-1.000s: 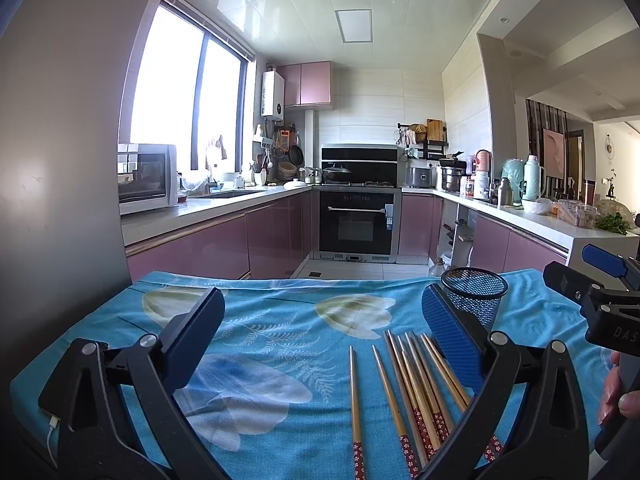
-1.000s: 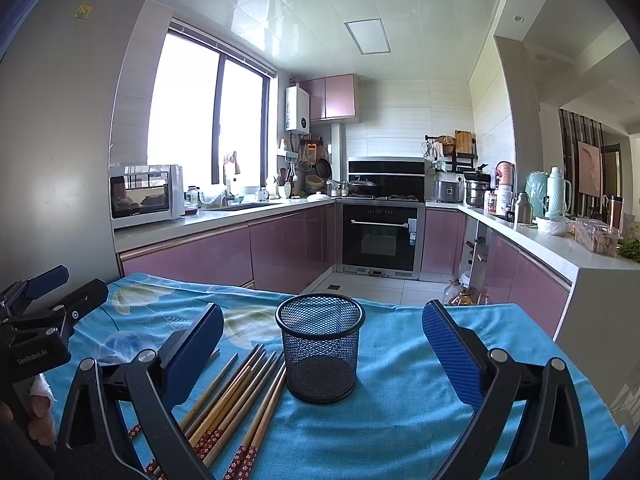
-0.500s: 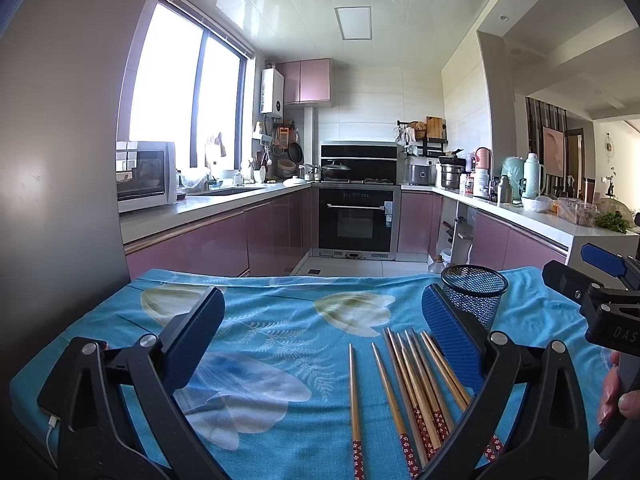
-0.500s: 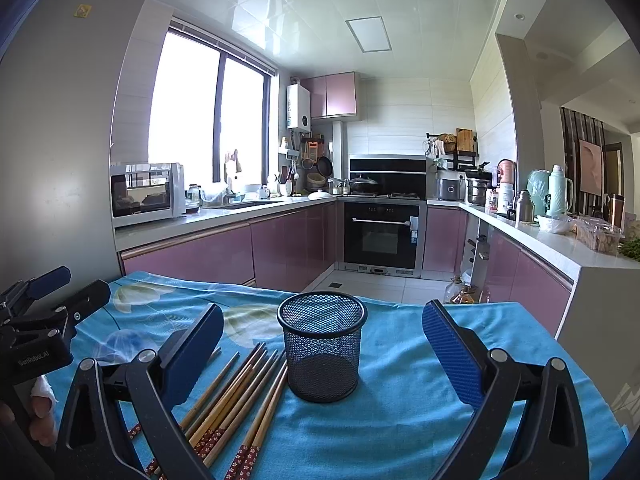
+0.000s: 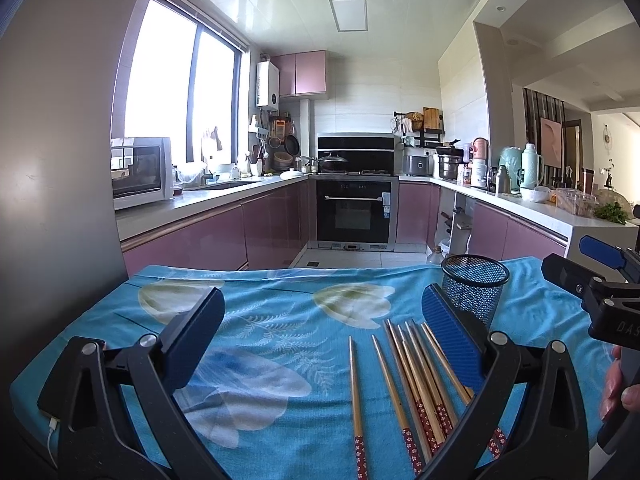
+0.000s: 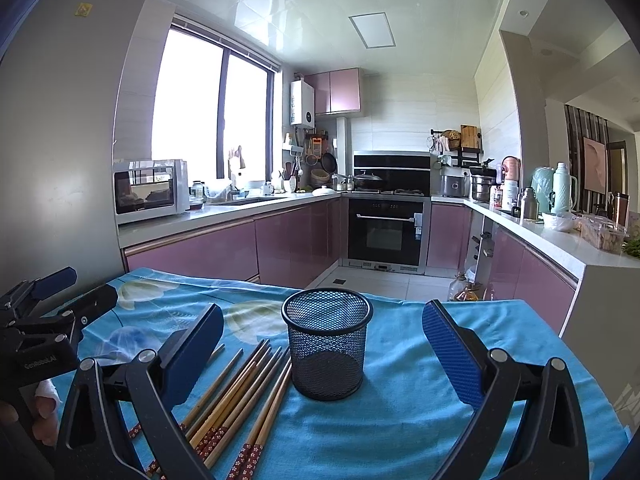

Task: Organize utensils
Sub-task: 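Grasp one red-tipped chopstick with the right tool while the left tool grasps another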

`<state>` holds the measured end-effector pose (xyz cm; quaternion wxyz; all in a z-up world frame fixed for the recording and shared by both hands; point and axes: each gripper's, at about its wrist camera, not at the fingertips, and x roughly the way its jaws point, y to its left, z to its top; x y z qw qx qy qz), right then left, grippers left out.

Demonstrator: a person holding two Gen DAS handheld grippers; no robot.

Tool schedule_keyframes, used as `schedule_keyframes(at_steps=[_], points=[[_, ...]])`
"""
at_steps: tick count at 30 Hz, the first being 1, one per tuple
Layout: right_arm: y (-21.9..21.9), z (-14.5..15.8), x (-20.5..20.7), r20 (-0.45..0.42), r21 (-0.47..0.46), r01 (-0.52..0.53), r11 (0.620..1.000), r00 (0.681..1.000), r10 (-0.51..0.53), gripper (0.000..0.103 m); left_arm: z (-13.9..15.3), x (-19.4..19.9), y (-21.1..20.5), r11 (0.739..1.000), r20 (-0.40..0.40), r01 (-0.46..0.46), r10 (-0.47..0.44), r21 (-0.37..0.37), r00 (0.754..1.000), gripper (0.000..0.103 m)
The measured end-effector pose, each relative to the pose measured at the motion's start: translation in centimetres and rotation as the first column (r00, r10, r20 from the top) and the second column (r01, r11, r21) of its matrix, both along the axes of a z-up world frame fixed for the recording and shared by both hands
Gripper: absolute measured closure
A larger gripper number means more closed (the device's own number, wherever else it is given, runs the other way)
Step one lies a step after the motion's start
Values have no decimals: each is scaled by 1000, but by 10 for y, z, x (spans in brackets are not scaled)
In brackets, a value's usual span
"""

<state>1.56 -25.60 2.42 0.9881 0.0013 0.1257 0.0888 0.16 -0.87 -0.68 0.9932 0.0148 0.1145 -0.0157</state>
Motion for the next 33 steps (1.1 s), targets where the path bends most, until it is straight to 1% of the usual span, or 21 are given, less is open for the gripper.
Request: schedule_keyframes(at_steps=[4,6,8,9,12,13,14,15,16,17,18,20,22,24,26,27,29,31,32,33], points=[[3,-8,7,-71,-12,-51,999,996,50,7,-4,9,1,1000,-64,20,-18,19,998,6],[6,-16,15,-140,-22,-92,996,986,88,7,-9,18,2,999,-112,24,-19,43,994,6],[11,-27,23,-220,-32,-129,991,968,119,7,-16,26,1,997,-165,37,-26,68,986,6],[14,-32,28,-258,-45,-140,989,958,124,7,-20,30,1,996,-191,45,-30,76,981,7],[24,-49,38,-351,-65,-171,983,926,137,8,-34,46,0,991,-279,82,-50,104,959,17],[26,-54,42,-381,-57,-180,982,913,145,13,-39,51,-2,989,-308,94,-55,111,950,19],[27,-58,46,-409,-48,-184,982,900,149,17,-44,56,-3,988,-333,105,-62,112,941,24],[28,-64,49,-432,-39,-186,982,889,151,23,-47,60,-3,988,-355,115,-70,108,932,29],[28,-68,53,-455,-32,-185,982,878,150,28,-51,64,-4,987,-376,127,-80,101,923,29],[28,-71,57,-477,-29,-182,983,867,146,31,-56,68,-5,986,-392,138,-89,98,915,30],[28,-72,60,-497,-27,-179,984,856,142,36,-60,71,-6,985,-404,144,-92,100,910,32],[27,-77,66,-530,-20,-177,984,837,139,40,-67,78,-10,982,-429,157,-98,104,898,37],[25,-81,72,-562,-10,-174,985,815,138,49,-72,82,-11,982,-459,168,-109,89,882,43],[25,-85,77,-582,9,-177,984,799,149,53,-77,88,-10,982,-488,177,-120,72,864,46],[27,-87,79,-586,7,-188,982,795,156,55,-81,94,-11,981,-508,182,-125,64,852,49],[30,-88,79,-589,0,-192,981,793,155,56,-83,96,-12,981,-518,184,-127,60,846,53],[33,-88,81,-594,-3,-198,980,789,157,58,-86,100,-13,980,-539,193,-139,45,831,56],[37,-90,85,-606,-18,-205,979,781,152,61,-89,105,-14,979,-556,201,-148,35,818,59],[39,-90,85,-606,-34,-207,978,782,144,61,-90,107,-14,978,-565,205,-152,31,811,62],[42,-89,86,-608,-50,-211,976,782,138,61,-91,109,-14,978,-573,209,-158,24,804,63]])
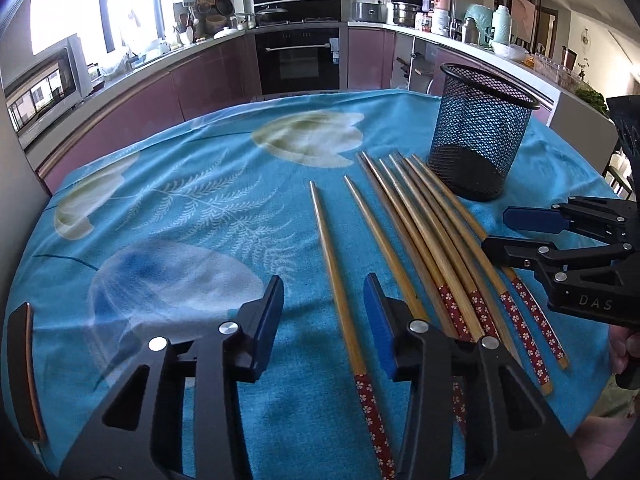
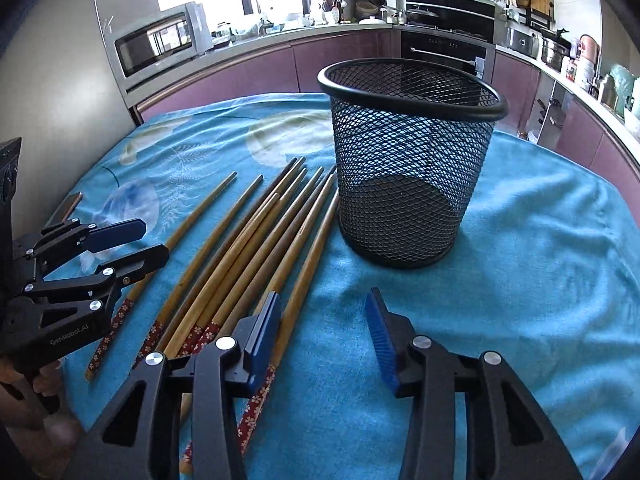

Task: Organize utensils
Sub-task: 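Grasp one red-tipped chopstick with the right tool while the left tool grasps another, then lift the chopstick upright into the black mesh cup with the right tool while the left tool does likewise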

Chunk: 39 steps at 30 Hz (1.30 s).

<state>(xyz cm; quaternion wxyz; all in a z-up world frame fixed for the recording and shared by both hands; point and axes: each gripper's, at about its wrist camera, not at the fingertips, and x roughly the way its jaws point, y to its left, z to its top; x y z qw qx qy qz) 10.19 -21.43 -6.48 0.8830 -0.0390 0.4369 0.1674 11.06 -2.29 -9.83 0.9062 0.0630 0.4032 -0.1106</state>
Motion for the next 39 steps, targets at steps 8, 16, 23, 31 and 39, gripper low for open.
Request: schedule_keyframes(at_steps=[8,16,23,31,39], points=[[8,0,12,-6,-14,-16,1000,1000,16,73,-6,11,-8,999,-45,35,-36,-22,998,70],[-8,-2,17,-44,102,1,995,999,3,96,-5,23,-8,997,-76,21,-27,-79,997,94],[-14,12,6,-6,153,-27,988,1000,28,97,5,16,-4,991,-67,14,-23,-136,997,95],[-25,40,-11,81,220,-87,972,994,70,97,37,2,5,972,-25,61,-69,-226,997,95],[-40,69,-22,183,262,-109,959,981,62,97,85,-15,5,944,70,133,-118,-301,991,95]])
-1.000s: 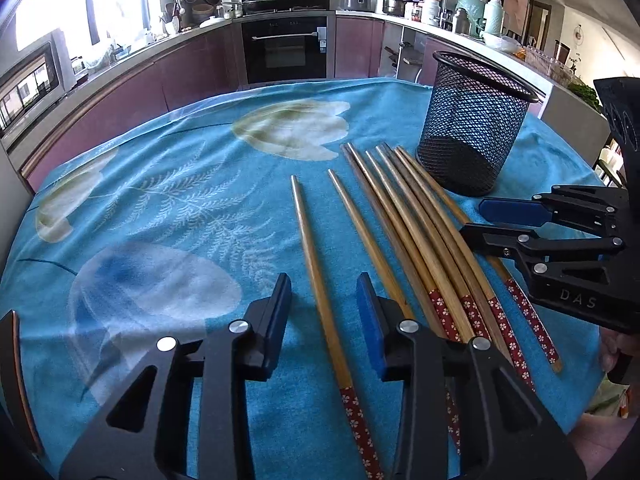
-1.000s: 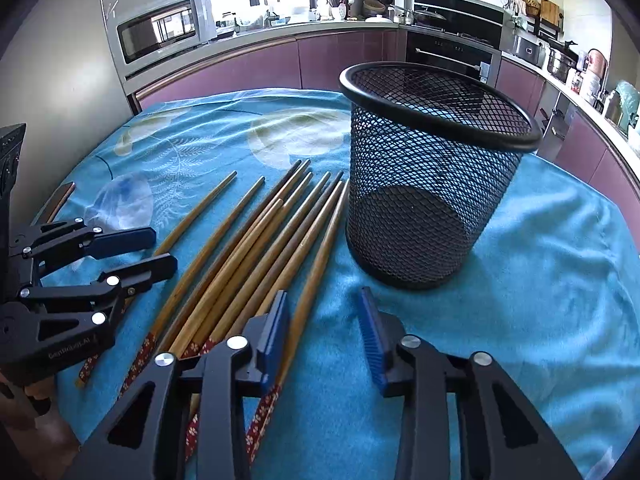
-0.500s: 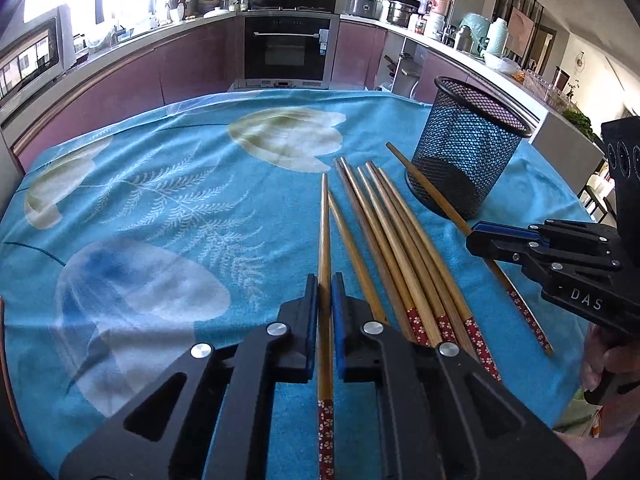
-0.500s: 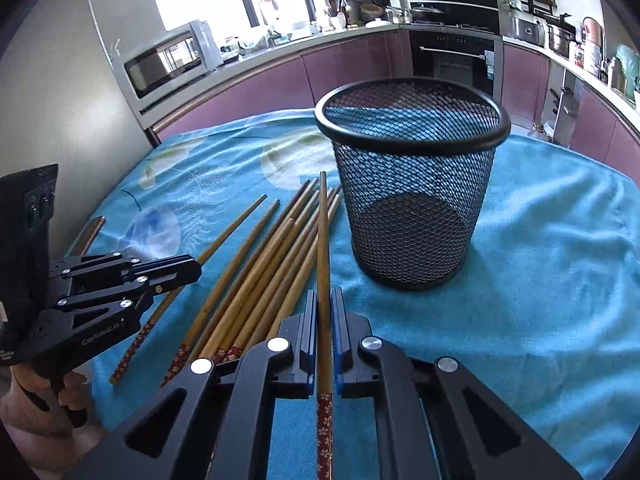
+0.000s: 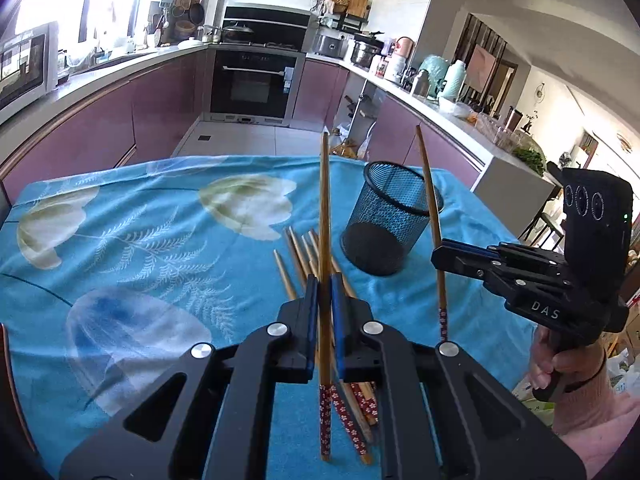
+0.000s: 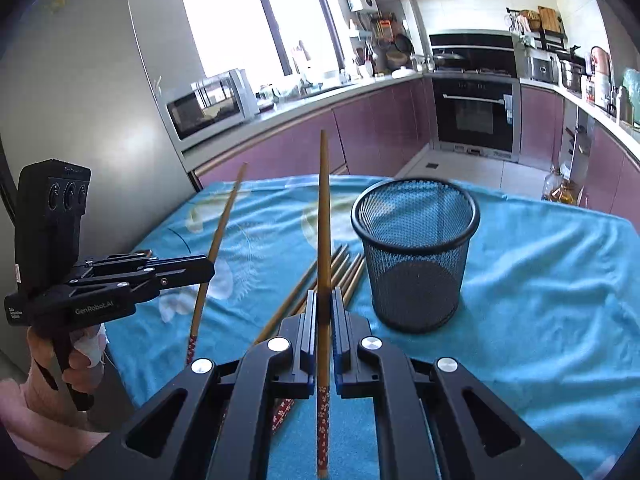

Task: Organize utensils
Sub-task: 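Lift the chopstick upright into the black mesh cup with the right tool while the left tool does likewise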

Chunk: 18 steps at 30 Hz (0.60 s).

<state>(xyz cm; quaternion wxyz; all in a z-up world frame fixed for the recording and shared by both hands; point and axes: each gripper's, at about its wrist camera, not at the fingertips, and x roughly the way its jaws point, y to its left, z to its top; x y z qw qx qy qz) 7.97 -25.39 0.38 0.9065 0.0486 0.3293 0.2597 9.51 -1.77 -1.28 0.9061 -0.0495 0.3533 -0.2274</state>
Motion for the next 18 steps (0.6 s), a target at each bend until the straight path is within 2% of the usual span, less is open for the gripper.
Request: schedule_keyframes(at_steps=[9,18], points=[[-19,31,0,100,40,5,999,995,-9,97,58,-15,0,995,118,36,-25,-89,993,96],[-30,69,13,188,49,13,999,982,-22,97,102,4,-21,987,194,61,-32,-146,981,96]])
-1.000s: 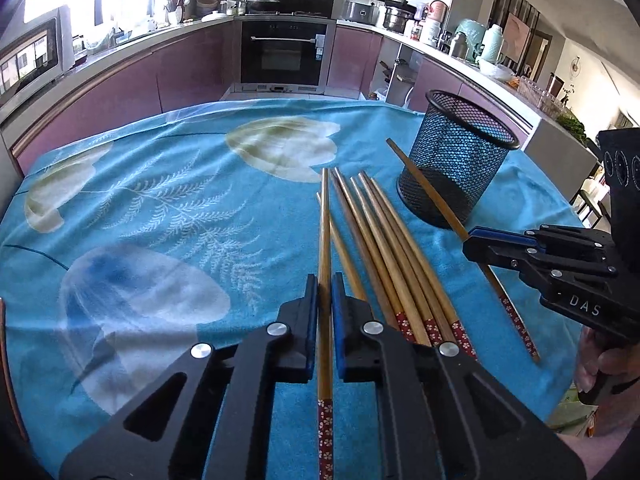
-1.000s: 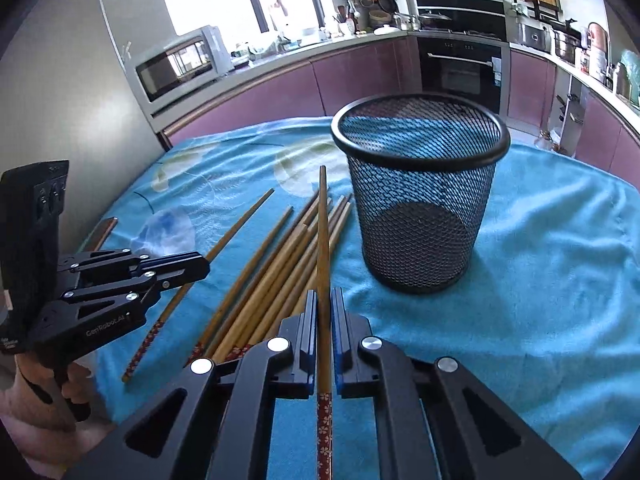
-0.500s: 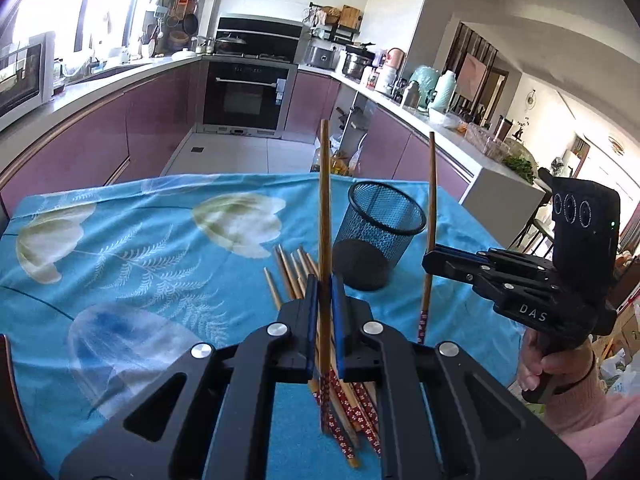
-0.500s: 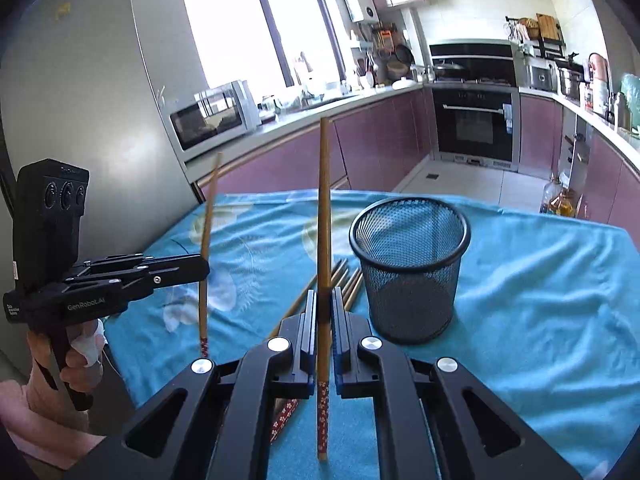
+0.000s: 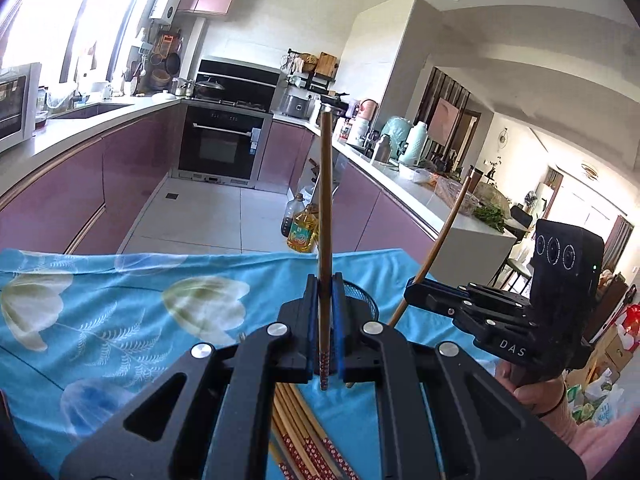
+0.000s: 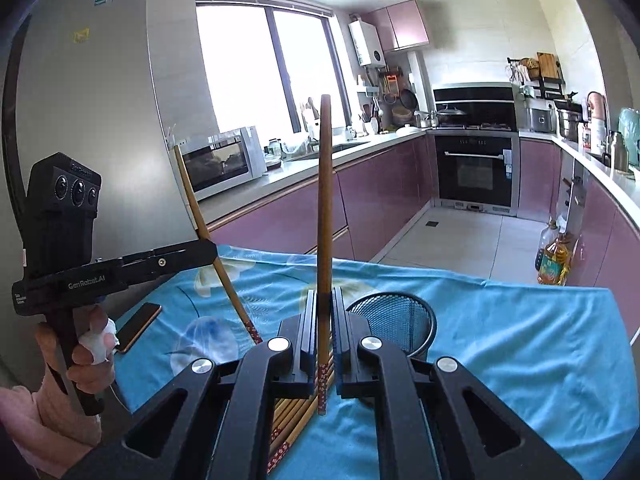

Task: Organize utensils
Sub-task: 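Lift the chopstick upright into the black mesh cup with the right tool while the left tool does likewise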

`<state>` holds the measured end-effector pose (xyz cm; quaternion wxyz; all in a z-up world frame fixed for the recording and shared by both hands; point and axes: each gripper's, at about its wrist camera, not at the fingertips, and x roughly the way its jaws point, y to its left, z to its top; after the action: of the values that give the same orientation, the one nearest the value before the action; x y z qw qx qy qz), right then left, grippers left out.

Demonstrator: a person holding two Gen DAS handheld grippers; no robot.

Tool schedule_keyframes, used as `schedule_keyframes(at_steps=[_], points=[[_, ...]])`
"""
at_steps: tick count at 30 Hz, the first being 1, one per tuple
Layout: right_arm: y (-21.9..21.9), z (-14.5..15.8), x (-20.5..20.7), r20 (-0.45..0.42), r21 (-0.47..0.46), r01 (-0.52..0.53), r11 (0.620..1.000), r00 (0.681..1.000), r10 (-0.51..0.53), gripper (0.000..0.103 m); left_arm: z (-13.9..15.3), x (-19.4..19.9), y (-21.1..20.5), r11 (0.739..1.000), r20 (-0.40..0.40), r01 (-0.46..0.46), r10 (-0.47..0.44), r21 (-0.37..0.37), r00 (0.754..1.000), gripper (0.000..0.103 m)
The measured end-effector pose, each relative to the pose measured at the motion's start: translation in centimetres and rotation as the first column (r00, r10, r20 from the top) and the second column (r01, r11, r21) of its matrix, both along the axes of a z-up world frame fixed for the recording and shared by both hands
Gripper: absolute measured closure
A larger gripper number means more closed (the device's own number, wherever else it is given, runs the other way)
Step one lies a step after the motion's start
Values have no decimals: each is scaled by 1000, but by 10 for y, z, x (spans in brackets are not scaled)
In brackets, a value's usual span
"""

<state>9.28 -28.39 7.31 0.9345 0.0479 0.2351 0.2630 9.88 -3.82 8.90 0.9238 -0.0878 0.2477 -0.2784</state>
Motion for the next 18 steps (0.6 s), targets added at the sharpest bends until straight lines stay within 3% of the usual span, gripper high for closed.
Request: schedule_keyframes(at_steps=[10,18], points=[[-13,29,19,77,1,44,999,996,-44,97,39,30,-35,1000,62,12,-12,-8,998,96],[-15,18,44,45,-35,70,997,997,-68,97,26,48,-73,997,32,24,-26,76,999,96]])
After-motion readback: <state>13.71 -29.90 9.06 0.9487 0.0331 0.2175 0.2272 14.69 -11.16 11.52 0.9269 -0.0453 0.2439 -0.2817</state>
